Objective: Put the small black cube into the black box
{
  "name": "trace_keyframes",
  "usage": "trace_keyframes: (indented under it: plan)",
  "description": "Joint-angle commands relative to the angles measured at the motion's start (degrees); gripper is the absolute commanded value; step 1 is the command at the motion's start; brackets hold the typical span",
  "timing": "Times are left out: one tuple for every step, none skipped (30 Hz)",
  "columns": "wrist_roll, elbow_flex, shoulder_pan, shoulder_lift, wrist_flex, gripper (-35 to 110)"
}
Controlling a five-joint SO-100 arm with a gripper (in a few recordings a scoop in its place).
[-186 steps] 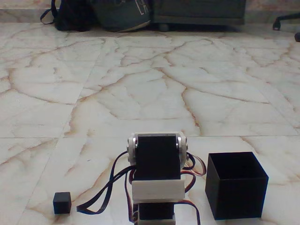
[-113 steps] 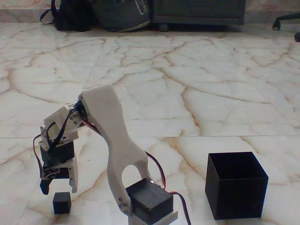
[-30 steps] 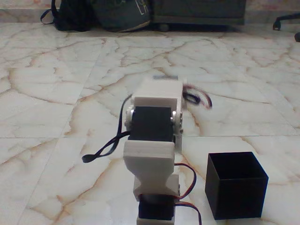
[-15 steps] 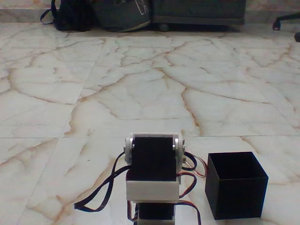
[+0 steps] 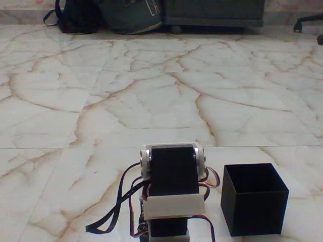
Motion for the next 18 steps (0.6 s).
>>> trace_keyframes:
  plan:
    - [-4.3, -0.1, 0.3, 1.6, -0.4, 3]
    - [-4.6, -0.1, 0.4, 1.5, -0.4, 3]
    - [-4.7, -0.1, 0.4, 1.3, -0.4, 3]
    - [-4.8, -0.1, 0.4, 1.1, -0.6, 3]
    - [-4.8, -0.1, 0.4, 1.0, -0.6, 3]
    - [-4.8, -0.1, 0.4, 1.0, -0.7, 3]
    - [-4.8, -0.1, 0.4, 1.0, -0.6, 3]
    - [-4.8, -0.1, 0.4, 1.0, -0.7, 3]
    - [-4.8, -0.1, 0.4, 1.0, -0.7, 3]
    - [-4.8, -0.1, 0.4, 1.0, -0.7, 3]
    - [-4.8, -0.1, 0.4, 1.0, -0.7, 3]
    - [-4.8, -0.1, 0.4, 1.0, -0.7, 3]
    - [-4.8, -0.1, 0.4, 1.0, -0.7, 3]
    - [-4.8, -0.1, 0.4, 1.0, -0.7, 3]
    - [-4.8, -0.1, 0.4, 1.0, -0.7, 3]
    - [-4.8, -0.1, 0.4, 1.0, -0.7, 3]
    - [-4.8, -0.1, 0.4, 1.0, -0.7, 3]
    - [-4.8, -0.1, 0.4, 1.0, -0.7, 3]
